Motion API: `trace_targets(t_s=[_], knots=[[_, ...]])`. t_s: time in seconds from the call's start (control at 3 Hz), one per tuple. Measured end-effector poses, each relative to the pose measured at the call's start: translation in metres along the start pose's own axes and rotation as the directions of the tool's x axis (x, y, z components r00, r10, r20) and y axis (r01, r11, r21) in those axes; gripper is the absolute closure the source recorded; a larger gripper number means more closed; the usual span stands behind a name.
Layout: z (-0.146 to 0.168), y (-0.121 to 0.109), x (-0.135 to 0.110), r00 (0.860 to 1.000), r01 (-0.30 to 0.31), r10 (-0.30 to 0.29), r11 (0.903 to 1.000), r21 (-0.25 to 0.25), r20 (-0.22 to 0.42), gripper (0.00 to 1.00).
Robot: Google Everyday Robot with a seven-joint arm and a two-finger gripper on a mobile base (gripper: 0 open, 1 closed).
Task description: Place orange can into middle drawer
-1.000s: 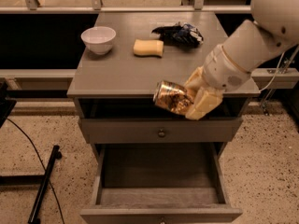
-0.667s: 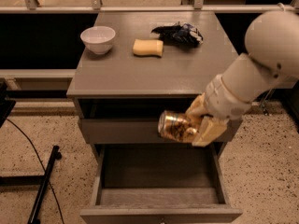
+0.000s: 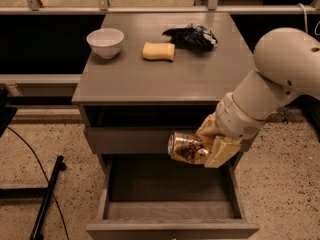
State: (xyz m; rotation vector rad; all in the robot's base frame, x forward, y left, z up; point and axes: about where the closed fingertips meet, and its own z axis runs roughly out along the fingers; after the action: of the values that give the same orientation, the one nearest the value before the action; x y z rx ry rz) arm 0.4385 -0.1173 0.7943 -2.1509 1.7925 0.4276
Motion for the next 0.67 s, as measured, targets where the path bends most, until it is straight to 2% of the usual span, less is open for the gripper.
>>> trace_targets(t_s=[0.33, 0.67], knots=[[0.011, 0.000, 0.002, 1.000, 0.020, -0.019, 0.9982, 0.056, -0.018, 1.00], [0.061, 0.027, 0.025, 0.982, 0.167, -0.154, 0.9774, 0.130, -0.105, 1.00]])
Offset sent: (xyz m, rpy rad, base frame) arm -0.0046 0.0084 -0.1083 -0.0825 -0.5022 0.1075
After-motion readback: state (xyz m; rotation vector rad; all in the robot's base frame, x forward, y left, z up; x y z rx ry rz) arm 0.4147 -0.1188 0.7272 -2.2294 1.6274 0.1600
